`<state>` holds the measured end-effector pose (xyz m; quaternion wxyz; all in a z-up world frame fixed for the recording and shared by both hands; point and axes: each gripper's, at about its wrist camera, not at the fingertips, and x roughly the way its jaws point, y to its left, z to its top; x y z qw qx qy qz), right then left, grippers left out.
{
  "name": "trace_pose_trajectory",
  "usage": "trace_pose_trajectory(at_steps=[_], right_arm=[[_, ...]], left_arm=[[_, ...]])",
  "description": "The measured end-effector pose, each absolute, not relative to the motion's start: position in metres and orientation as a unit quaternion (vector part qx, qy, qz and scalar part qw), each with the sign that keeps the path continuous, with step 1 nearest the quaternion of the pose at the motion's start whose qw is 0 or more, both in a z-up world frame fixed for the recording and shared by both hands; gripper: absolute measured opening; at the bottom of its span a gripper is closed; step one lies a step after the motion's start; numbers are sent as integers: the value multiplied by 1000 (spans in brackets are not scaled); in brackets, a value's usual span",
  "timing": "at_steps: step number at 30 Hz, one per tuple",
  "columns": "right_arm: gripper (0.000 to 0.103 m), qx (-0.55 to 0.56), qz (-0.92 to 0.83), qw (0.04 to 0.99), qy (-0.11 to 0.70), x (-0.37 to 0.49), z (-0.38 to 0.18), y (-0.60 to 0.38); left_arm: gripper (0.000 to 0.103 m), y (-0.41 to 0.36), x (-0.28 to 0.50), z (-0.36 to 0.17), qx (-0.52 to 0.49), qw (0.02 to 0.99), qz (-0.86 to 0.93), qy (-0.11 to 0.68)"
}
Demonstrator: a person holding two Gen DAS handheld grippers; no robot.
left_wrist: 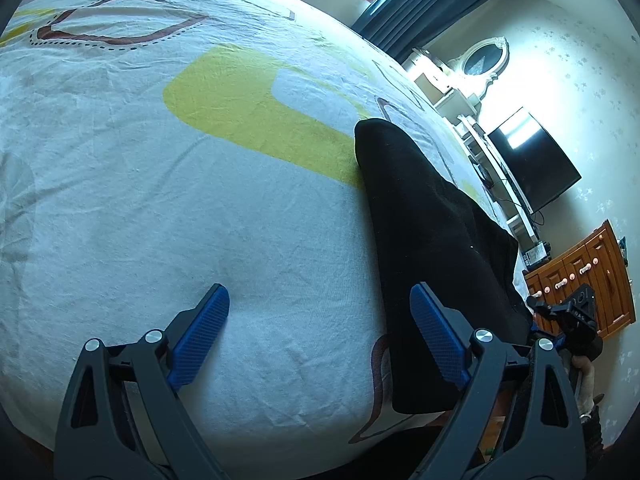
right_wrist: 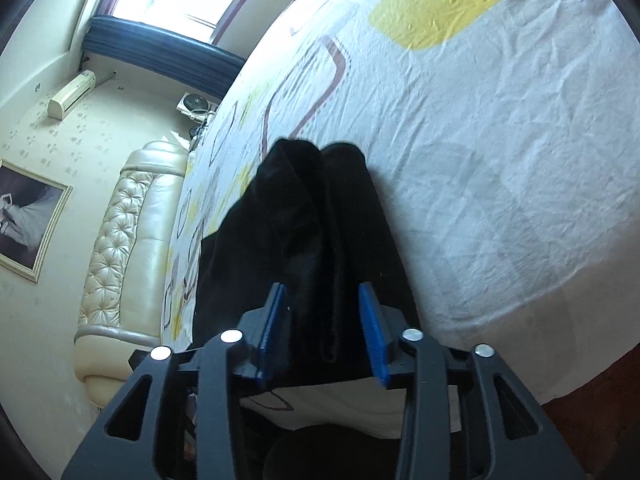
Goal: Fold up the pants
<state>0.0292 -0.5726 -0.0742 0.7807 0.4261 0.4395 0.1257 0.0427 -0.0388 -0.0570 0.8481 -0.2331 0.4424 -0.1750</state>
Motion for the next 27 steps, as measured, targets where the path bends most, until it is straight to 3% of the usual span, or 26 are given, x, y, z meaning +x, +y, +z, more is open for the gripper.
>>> trace_pose_trajectory(at_steps=[1,2,12,13,14,15,19,23,27], right_arm=[[72,419,109,791,432,30,-69,-577],[75,409,95,802,424,33,-63,-580],[75,404,95,805,425,113,-76,-576],[74,396,96,806,429,119,-78,-573],[63,387,96,810,430,122,-80,-572],[46,381,95,809,437,126,-84,-573],[45,426,82,788,436,129,-103,-588],[64,479,87,769,413,109,-109,-601],[69,486,132,750,429,83,-113,-600]], left_arm=[[94,-38,43,-57,-233,848,-177,442],[95,-39,43,-57,-233,848,-179,442],[96,-42,44,-57,-220,851,-175,443],[96,-42,44,-57,-219,852,-175,443],[96,-43,44,-57,-217,852,-174,444],[96,-43,44,-57,-215,854,-171,442],[97,-44,45,-57,-211,854,-172,443],[100,-42,47,-58,-222,849,-178,445],[100,-41,46,-57,-252,833,-195,452]])
